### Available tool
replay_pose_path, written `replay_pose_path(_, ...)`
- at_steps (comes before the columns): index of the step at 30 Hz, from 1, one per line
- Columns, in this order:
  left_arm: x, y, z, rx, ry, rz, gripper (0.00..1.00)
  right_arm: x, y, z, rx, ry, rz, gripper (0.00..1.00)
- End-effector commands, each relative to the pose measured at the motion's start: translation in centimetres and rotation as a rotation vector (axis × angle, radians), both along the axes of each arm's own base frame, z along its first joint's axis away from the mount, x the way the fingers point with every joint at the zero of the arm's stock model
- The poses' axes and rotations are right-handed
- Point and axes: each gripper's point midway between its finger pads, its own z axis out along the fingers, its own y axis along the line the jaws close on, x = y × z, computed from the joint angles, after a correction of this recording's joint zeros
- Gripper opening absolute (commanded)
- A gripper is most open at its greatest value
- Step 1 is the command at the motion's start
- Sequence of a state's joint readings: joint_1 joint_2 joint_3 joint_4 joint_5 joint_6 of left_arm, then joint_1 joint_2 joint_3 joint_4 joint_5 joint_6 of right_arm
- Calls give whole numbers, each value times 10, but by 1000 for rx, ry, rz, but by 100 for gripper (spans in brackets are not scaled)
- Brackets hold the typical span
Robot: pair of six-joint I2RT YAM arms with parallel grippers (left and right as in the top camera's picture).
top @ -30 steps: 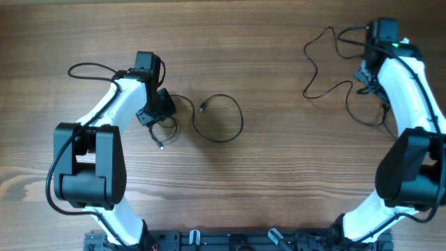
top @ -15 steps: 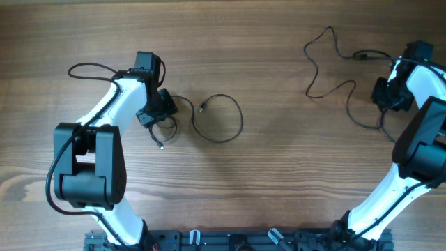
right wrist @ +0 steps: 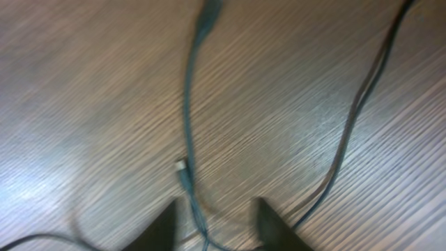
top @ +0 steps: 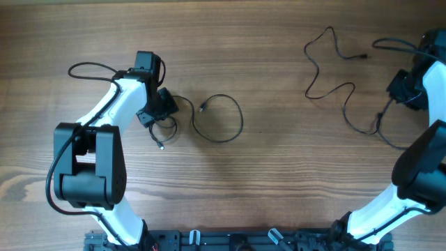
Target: Untangle cables
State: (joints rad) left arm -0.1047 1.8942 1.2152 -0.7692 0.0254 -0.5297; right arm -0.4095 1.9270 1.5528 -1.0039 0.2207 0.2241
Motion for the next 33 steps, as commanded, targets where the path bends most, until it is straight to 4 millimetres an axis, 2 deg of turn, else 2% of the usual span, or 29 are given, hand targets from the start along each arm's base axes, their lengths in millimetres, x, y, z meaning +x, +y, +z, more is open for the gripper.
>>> replay_pose_path(1,7,-4,2,-13,-36,-3,65,-8,32,-10,169,7,-19,50)
replay_pose_path(3,8,-4,3,-14,-43,-2,66,-24,56,-25,261,54,-119,57)
replay_pose_path(4,9,-4,3,-14,-46,-3,68,-34,63,-34,266,86,-181,66)
replay_pose_path(5,10,-4,3,-14,-48,-3,69,-45,71,-45,270,111,-275,69)
replay_pose_path(8,10,-4,3,-14,-48,-3,69,-66,85,-82,242,107,-593,70)
replay_pose_path(9,10,-4,3,-14,-48,-3,69,-70,86,-91,231,97,-643,66)
replay_pose_path(10,10,-4,3,-14,-48,-3,70,-77,83,-109,194,62,-713,59)
replay_pose_path(11,9,-4,3,-14,-47,-3,70,-81,75,-123,142,12,-762,50)
replay_pose_path(12,9,-4,3,-14,-45,-3,71,-86,69,-134,101,-21,-771,47)
replay_pose_path(13,8,-4,3,-13,-44,-3,71,-89,68,-141,90,-39,-767,33)
replay_pose_path(14,9,-4,3,-14,-44,-3,72,-95,70,-147,90,-35,-768,5)
replay_pose_path(15,9,-4,3,-14,-44,-3,73,-100,72,-148,90,-18,-768,4)
replay_pose_path(17,8,-4,3,-13,-44,-3,72,-102,74,-146,100,-4,-744,4)
replay_pose_path(19,6,-4,2,-12,-34,-3,73,-92,80,-135,164,-51,-751,4)
replay_pose_path(21,2,-3,2,-11,-18,-3,73,-79,77,-111,198,-147,-784,4)
replay_pose_path(23,-2,-3,1,-9,-2,-3,73,-71,68,-72,200,-268,-782,4)
replay_pose_path(24,-2,-3,1,-9,1,-3,73,-80,66,-48,197,-307,-809,4)
replay_pose_path(25,-2,-3,1,-9,0,-3,73,-95,69,-34,200,-312,-899,4)
replay_pose_path(26,-1,-3,1,-9,-5,-2,73,-123,75,-21,191,-291,-1064,4)
replay_pose_path(27,1,-3,2,-10,-11,-3,73,-142,82,-13,188,-272,-1184,4)
replay_pose_path(28,2,-3,2,-11,-17,-3,73,-149,88,-10,201,-260,-1229,4)
replay_pose_path(29,3,-4,2,-11,-22,-3,73,-146,96,-10,255,-247,-1218,4)
replay_pose_path(30,3,-3,2,-11,-22,-3,74,-130,108,-10,358,-246,-1103,4)
replay_pose_path(32,2,-4,2,-11,-18,-3,74,-86,117,2,495,-363,-794,4)
replay_pose_path(33,2,-3,2,-11,-17,-3,74,-54,116,20,582,-495,-664,4)
